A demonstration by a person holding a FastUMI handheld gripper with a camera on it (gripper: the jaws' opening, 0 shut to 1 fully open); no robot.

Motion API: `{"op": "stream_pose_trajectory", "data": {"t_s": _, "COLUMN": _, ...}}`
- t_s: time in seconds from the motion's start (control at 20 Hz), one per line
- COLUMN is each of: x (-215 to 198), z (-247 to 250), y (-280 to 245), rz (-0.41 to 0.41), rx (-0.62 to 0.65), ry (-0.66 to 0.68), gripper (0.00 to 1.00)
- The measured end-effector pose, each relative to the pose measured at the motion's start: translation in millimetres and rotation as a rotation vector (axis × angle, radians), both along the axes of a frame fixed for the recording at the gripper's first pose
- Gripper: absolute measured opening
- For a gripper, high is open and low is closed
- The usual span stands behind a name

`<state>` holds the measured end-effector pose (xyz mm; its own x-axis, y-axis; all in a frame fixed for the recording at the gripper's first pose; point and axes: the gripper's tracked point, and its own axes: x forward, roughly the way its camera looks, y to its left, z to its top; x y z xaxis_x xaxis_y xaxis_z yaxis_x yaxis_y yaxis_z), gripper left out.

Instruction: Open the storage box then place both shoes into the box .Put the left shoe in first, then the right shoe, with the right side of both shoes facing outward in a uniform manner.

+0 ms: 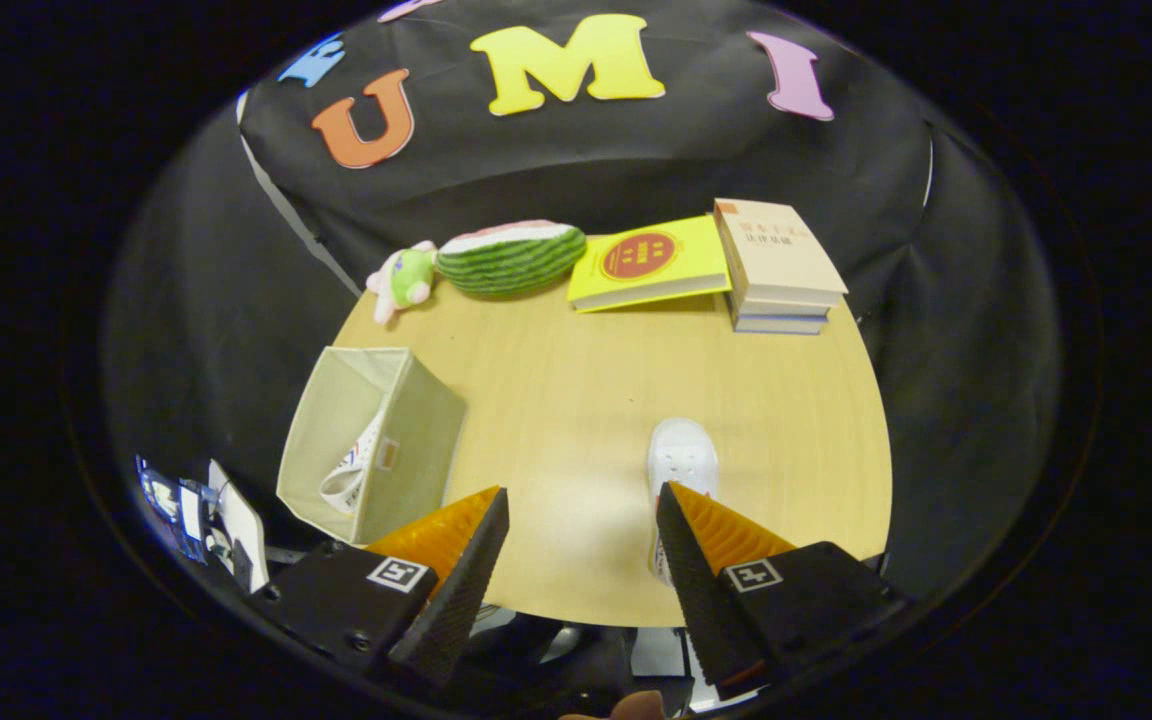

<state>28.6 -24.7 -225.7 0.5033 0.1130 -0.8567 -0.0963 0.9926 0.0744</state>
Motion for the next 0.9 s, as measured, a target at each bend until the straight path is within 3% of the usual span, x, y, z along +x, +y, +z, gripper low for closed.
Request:
{"op": "stream_pose_trajectory", "data": {"t_s": 0.35, "x": -7.3, "z": -65.7, "y": -69.5, "rz": 0.011, "rx": 0.015, "ry": 0.183, "gripper": 0.92}}
{"op": "stream_pose_trajectory", "data": {"t_s": 0.9, "x": -12.2, "z": -169.9, "y": -104.4, "rz": 0.064, "rx": 0.082, "ry": 0.403, "gripper": 0.91}}
